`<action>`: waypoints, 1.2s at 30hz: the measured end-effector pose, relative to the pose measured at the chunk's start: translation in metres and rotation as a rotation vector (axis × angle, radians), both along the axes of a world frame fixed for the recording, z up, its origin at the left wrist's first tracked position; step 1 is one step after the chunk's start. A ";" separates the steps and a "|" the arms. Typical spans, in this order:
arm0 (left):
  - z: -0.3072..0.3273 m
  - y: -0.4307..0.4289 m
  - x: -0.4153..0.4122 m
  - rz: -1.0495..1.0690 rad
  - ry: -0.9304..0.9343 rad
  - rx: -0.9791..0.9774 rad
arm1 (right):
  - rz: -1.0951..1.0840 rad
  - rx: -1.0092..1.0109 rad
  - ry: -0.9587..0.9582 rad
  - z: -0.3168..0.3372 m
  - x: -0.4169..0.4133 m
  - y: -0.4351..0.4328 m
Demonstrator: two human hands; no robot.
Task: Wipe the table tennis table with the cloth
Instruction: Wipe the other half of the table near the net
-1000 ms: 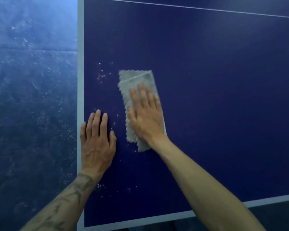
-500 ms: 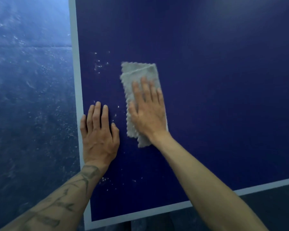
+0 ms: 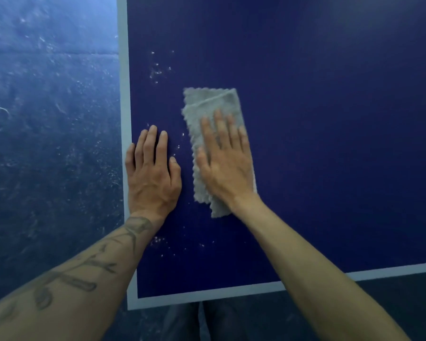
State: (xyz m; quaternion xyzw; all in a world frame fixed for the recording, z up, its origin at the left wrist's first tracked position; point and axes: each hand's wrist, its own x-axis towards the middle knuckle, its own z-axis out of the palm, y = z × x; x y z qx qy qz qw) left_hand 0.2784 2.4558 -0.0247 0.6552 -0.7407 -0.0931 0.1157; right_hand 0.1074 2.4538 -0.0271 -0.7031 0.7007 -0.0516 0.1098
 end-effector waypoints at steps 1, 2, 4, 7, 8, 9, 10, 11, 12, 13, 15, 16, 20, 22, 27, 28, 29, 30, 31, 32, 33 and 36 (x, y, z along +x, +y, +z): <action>0.000 0.000 0.000 -0.002 0.001 -0.002 | 0.089 -0.008 0.006 -0.001 -0.001 0.018; 0.001 0.000 0.000 -0.001 0.002 -0.004 | 0.142 -0.012 0.011 -0.001 -0.010 0.033; 0.002 0.000 0.000 0.002 0.005 -0.002 | 0.100 0.006 0.020 -0.001 -0.042 0.054; 0.002 0.000 -0.001 0.005 0.004 0.000 | -0.138 0.064 0.025 0.003 -0.087 0.051; 0.002 0.000 -0.001 0.004 0.002 -0.003 | -0.202 0.072 0.014 0.004 -0.092 0.042; 0.001 0.001 -0.001 0.003 0.002 -0.005 | -0.248 0.067 0.007 0.004 -0.090 0.032; 0.000 0.001 -0.001 0.004 0.002 -0.008 | -0.276 0.055 0.009 0.004 -0.082 0.023; 0.000 0.002 -0.001 0.004 0.001 -0.012 | -0.280 0.047 0.015 0.002 -0.070 0.015; 0.000 0.002 -0.001 0.003 0.000 -0.015 | -0.255 0.041 0.013 0.000 -0.057 0.012; 0.000 0.003 -0.001 0.003 0.002 -0.018 | -0.200 0.030 0.005 -0.001 -0.042 0.015; 0.001 0.003 -0.001 0.001 0.009 -0.018 | -0.024 -0.006 -0.006 -0.004 -0.015 0.039; 0.002 0.003 -0.002 -0.003 0.016 -0.018 | 0.069 -0.019 -0.008 -0.003 -0.010 0.058; 0.012 0.016 0.001 0.013 0.062 -0.020 | 0.127 0.002 0.026 0.000 -0.055 0.111; 0.019 0.037 0.008 0.017 0.042 -0.032 | -0.047 0.058 0.043 0.005 -0.082 0.107; 0.012 0.094 0.019 -0.042 -0.046 0.041 | -0.262 0.067 -0.010 0.010 -0.050 0.061; 0.008 0.099 0.020 -0.039 -0.054 0.052 | -0.213 0.052 -0.018 0.008 -0.035 0.063; 0.005 0.100 0.021 -0.037 -0.061 0.053 | -0.136 0.032 -0.027 0.006 -0.020 0.070; 0.003 0.101 0.022 -0.037 -0.066 0.046 | -0.043 0.013 -0.028 0.003 -0.009 0.087; 0.000 0.102 0.022 -0.034 -0.070 0.032 | 0.045 -0.001 -0.022 0.000 -0.003 0.107; -0.002 0.102 0.022 -0.033 -0.072 0.018 | 0.109 -0.013 -0.015 -0.002 -0.005 0.125; -0.002 0.102 0.023 -0.031 -0.071 0.010 | 0.139 -0.019 -0.009 -0.004 -0.015 0.140; -0.003 0.103 0.023 -0.024 -0.052 0.002 | 0.025 0.017 0.024 -0.003 -0.062 0.157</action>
